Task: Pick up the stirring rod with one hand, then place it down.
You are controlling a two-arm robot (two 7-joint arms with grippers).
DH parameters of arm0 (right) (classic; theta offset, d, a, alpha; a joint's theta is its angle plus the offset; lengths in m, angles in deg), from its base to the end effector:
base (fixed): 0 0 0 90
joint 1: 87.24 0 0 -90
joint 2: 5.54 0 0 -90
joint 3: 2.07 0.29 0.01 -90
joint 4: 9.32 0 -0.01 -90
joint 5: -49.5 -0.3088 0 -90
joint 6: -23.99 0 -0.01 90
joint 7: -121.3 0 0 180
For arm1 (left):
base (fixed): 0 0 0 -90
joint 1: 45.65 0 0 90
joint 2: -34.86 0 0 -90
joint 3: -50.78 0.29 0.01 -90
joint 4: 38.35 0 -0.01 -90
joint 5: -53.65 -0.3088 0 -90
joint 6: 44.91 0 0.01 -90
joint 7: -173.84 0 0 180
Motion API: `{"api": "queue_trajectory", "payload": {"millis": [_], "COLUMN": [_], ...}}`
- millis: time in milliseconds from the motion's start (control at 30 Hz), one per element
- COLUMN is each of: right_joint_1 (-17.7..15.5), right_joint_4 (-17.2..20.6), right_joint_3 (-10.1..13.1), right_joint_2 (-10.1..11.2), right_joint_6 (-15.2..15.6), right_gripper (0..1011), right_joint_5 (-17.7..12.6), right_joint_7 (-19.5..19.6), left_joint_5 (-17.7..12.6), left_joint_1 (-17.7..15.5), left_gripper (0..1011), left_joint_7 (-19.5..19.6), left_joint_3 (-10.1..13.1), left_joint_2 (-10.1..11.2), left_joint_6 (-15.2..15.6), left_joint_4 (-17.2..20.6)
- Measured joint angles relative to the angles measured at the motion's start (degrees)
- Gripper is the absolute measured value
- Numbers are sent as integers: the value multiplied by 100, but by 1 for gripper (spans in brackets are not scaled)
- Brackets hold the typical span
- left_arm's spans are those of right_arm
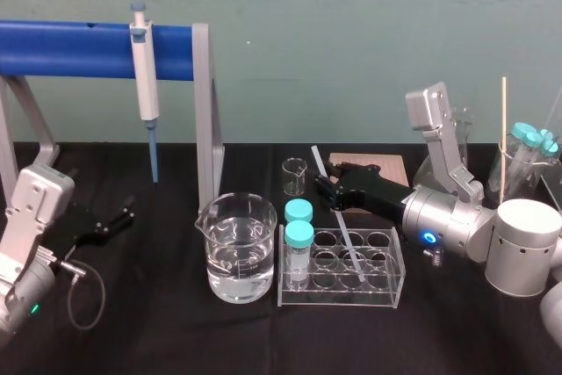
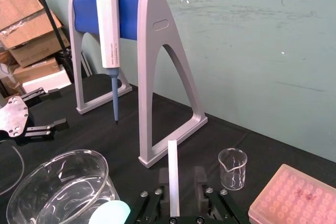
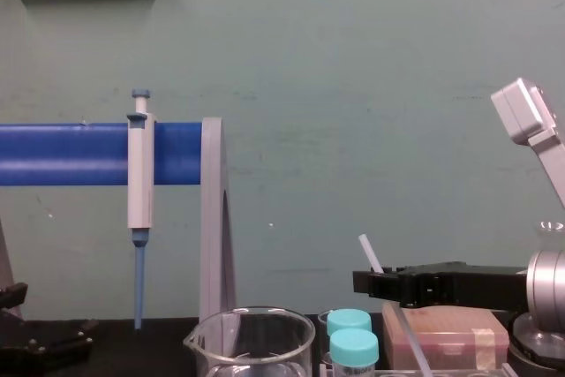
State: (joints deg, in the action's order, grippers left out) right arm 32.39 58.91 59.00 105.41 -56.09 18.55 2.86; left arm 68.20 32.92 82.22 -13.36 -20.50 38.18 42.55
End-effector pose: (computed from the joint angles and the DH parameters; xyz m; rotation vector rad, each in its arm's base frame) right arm 0.4484 -0.0128 -0.2553 -0.1347 0.1708 -0.7800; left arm 0.3581 0.0827 -0.3023 0.3043 -0.2850 1.2480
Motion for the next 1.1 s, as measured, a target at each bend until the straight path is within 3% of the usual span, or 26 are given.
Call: {"api": "queue_trajectory", "payload": {"millis": [300, 733, 1100], "right_joint_1": [0, -127, -546], "right_joint_4": [0, 121, 506], "right_joint_3": [0, 118, 341], "right_joint_2": [0, -32, 5], "right_joint_6": [0, -207, -1207], "right_gripper": [77, 67, 67], "right_joint_5": [0, -51, 100], "right_joint_7": [-4, -36, -52], "left_joint_5": [0, 0, 0], "left_joint_1": [0, 0, 0], "left_gripper": [1000, 1000, 1000], "left_joint_7": [0, 0, 0], "left_joint_3": [0, 0, 0], "left_joint_2": [0, 0, 0], "left_joint_6": [0, 0, 0], "left_joint_4": [0, 0, 0]}}
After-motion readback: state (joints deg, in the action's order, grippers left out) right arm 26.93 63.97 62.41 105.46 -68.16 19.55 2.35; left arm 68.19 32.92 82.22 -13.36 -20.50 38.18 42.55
